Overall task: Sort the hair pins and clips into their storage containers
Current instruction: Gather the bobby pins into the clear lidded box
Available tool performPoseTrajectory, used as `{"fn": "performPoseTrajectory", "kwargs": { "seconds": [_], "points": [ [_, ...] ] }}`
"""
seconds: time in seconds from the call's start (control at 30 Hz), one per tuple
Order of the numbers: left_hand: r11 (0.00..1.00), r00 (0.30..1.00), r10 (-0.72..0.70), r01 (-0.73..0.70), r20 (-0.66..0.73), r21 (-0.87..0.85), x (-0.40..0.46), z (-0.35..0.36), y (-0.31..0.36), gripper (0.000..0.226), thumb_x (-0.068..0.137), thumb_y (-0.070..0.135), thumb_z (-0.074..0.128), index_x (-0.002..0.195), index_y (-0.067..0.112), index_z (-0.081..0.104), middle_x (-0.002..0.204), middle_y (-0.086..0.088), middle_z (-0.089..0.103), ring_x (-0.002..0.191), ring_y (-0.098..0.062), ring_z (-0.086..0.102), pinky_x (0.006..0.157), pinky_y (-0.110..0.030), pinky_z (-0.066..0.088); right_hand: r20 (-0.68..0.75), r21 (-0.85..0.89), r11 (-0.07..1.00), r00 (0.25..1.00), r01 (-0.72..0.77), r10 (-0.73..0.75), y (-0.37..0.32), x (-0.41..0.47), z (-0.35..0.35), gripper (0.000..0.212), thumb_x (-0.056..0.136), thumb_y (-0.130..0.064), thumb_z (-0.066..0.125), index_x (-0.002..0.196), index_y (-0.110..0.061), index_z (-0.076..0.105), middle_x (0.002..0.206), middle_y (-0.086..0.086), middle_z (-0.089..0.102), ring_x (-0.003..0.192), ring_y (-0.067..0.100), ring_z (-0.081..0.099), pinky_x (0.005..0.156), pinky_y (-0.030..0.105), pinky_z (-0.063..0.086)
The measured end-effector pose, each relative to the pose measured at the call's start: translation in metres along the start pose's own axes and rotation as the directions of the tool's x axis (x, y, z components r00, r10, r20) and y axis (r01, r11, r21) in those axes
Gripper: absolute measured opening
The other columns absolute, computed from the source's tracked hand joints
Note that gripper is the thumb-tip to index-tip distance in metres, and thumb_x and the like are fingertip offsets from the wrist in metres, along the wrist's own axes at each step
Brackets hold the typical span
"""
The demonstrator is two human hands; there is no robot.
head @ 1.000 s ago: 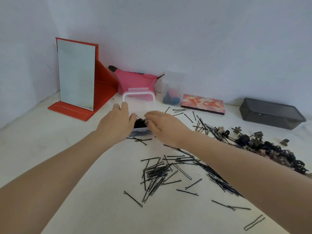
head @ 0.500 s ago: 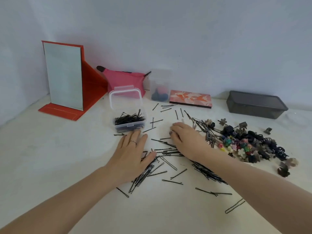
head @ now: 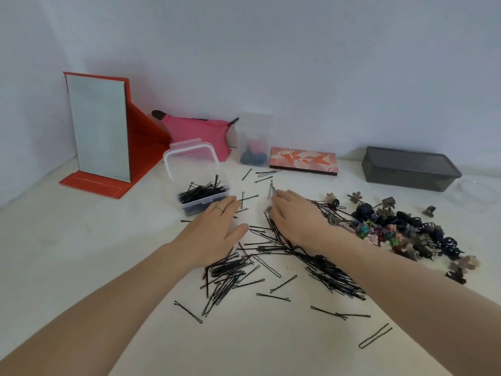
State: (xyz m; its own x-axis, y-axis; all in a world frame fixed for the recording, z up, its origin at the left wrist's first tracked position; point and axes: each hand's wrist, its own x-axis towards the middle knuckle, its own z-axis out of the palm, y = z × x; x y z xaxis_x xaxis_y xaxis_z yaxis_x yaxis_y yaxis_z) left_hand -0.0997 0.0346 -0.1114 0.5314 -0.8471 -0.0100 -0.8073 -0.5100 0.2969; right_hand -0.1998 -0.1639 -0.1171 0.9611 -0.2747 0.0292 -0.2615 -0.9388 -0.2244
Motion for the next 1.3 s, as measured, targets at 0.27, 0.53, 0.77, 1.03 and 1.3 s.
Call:
{"fn": "performPoseTrajectory", "kwargs": {
  "seconds": [0.27,0.53,0.77,1.03,1.3],
  "points": [
    [0.991,0.999,0.019,-0.013,-0.045,0.134,0.011,0.000,-0.004,0.062,0.101,0.054,0.029,0.153,0.021,0.023,0.160,0.002,0.022,0.144,-0.017,0.018,0.116,-0.037,0.020,-0.009,0.127,0.990,0.998,-0.055,0.056,-0.001,0.044,-0.015,0.050,0.103,-0.038,0.034,0.150,-0.020,0.035,0.155,0.004,0.035,0.141,0.024,0.033,0.112,0.039,0.031],
    [0.998,0.998,0.025,-0.022,-0.051,0.051,-0.012,0.011,-0.011,0.067,0.100,0.056,0.024,0.157,0.022,0.014,0.164,0.007,0.009,0.149,-0.007,0.003,0.121,-0.026,0.003,0.147,-0.052,0.999,0.989,-0.015,0.023,-0.004,0.088,-0.003,0.051,0.103,-0.040,0.022,0.145,-0.014,0.035,0.156,0.006,0.028,0.145,0.027,0.021,0.116,0.048,0.022],
    [0.996,0.995,0.059,-0.053,-0.079,0.074,-0.006,0.000,-0.010,0.066,0.097,0.057,0.023,0.151,0.020,0.029,0.157,0.001,0.027,0.138,-0.018,0.024,0.117,-0.036,0.024,-0.037,0.120,0.974,0.981,0.193,-0.190,-0.015,0.039,-0.004,0.031,0.098,-0.021,0.044,0.115,-0.014,0.069,0.121,0.003,0.067,0.112,0.024,0.058,0.098,0.036,0.044],
    [0.988,0.996,-0.051,0.061,-0.075,0.144,-0.029,-0.005,-0.026,0.079,0.089,0.064,0.008,0.152,0.020,0.026,0.155,0.007,0.027,0.141,-0.014,0.020,0.116,-0.034,0.025,0.141,0.123,0.990,0.986,0.067,-0.085,-0.014,0.083,-0.017,0.051,0.104,-0.032,0.034,0.154,-0.019,0.030,0.161,0.000,0.025,0.148,0.018,0.021,0.120,0.031,0.014],
    [0.997,0.997,-0.075,0.075,0.016,-0.003,-0.046,-0.001,-0.013,0.081,0.092,0.068,0.026,0.157,0.022,0.010,0.164,0.008,0.002,0.148,-0.006,-0.006,0.121,-0.029,0.011,0.169,-0.020,0.995,0.981,0.102,-0.097,-0.007,0.088,0.002,0.051,0.105,-0.033,0.026,0.150,-0.011,0.034,0.161,0.004,0.026,0.148,0.022,0.021,0.121,0.040,0.018]
  ]
}}
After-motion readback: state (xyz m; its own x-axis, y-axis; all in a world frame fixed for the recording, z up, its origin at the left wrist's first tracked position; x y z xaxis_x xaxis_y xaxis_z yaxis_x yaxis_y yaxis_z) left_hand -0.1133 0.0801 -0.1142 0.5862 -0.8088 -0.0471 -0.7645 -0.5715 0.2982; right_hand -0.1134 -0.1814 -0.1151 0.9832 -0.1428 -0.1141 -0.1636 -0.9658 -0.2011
